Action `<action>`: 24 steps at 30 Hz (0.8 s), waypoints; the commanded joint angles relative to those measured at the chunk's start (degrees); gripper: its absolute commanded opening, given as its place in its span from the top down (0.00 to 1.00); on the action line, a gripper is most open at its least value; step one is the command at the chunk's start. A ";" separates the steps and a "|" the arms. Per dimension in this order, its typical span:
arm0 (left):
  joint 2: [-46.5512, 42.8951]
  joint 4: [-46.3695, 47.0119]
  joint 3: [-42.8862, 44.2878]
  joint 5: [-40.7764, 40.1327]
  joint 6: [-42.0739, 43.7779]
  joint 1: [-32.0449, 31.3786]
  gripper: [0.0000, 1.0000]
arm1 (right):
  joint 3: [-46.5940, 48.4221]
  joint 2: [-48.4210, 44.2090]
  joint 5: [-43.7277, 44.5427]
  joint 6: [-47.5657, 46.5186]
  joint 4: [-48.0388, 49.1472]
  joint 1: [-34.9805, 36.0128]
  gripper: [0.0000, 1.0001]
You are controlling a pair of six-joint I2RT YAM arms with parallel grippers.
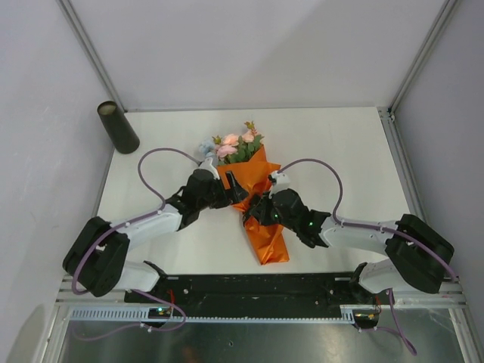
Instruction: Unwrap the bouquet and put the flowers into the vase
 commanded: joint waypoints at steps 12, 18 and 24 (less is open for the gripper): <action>6.83 7.13 1.22 -3.65 -0.09 -0.89 0.18 | -1.97 -4.78 3.06 0.58 2.63 1.42 1.00; 8.03 7.35 0.95 -3.94 -0.22 -0.95 0.25 | -2.22 -6.39 3.45 0.82 2.30 1.45 1.00; 8.58 7.29 0.53 -4.25 -0.21 -0.94 0.31 | -2.45 -11.94 4.32 3.18 -0.05 1.52 1.00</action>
